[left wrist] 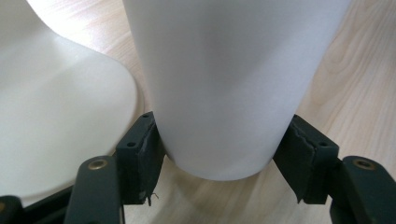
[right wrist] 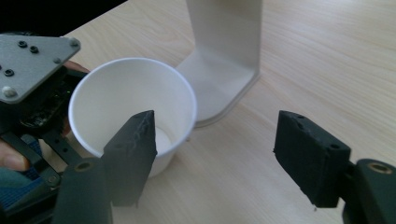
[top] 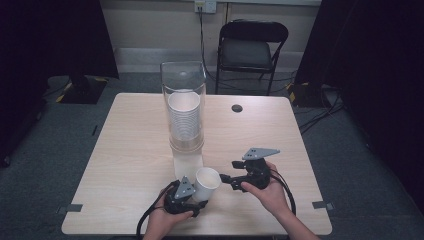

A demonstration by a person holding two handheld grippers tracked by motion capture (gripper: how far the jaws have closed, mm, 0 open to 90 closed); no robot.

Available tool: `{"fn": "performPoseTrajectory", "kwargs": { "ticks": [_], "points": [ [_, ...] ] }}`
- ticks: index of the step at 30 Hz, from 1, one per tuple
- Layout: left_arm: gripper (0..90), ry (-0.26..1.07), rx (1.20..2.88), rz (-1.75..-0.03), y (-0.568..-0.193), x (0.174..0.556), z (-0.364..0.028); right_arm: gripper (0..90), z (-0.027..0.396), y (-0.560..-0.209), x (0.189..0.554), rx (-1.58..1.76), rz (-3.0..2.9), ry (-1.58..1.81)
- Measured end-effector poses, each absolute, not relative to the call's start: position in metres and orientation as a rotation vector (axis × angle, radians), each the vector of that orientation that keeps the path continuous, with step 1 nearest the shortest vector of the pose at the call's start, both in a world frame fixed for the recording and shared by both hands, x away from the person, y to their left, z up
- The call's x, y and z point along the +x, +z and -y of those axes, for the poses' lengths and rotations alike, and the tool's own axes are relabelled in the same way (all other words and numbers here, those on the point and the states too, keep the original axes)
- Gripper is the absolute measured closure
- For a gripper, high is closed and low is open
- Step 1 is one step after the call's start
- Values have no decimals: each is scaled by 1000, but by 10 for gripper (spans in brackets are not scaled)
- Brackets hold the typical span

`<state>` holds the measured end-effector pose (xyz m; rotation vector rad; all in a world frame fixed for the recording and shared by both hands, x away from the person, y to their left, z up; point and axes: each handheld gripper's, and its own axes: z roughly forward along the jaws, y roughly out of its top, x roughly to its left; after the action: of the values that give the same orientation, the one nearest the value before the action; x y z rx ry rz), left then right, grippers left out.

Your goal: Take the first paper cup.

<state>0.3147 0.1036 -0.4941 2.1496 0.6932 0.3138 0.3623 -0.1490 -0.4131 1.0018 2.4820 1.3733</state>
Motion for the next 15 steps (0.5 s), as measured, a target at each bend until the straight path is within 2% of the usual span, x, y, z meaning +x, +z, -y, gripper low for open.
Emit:
{"fn": "performPoseTrajectory", "kwargs": {
  "ticks": [4, 6, 7, 8, 9, 10, 12, 13, 15],
  "points": [
    [360, 314, 2139, -691, -494, 313, -101, 358, 139, -417, 363, 1008, -2533, 1366],
    [359, 317, 2139, -676, -493, 313, -100, 469, 135, -420, 364, 1021, -2567, 1329],
    [359, 320, 2139, -669, -493, 312, -100, 469, 135, -420, 364, 1021, -2567, 1329],
    [359, 334, 2151, -657, -492, 312, -100, 563, 134, -421, 365, 1043, -2589, 1322],
    [359, 323, 2139, -663, -493, 312, -98, 563, 134, -421, 365, 1043, -2589, 1322],
    [358, 340, 2136, -648, -493, 311, -97, 641, 134, -422, 365, 1040, -2580, 1303],
    [358, 342, 2143, -639, -493, 311, -96, 674, 134, -422, 366, 1043, -2584, 1298],
    [358, 346, 2141, -632, -493, 311, -94, 747, 134, -423, 367, 1055, -2591, 1287],
    [357, 350, 2145, -629, -493, 311, -93, 781, 134, -423, 367, 1057, -2595, 1283]
  ]
}}
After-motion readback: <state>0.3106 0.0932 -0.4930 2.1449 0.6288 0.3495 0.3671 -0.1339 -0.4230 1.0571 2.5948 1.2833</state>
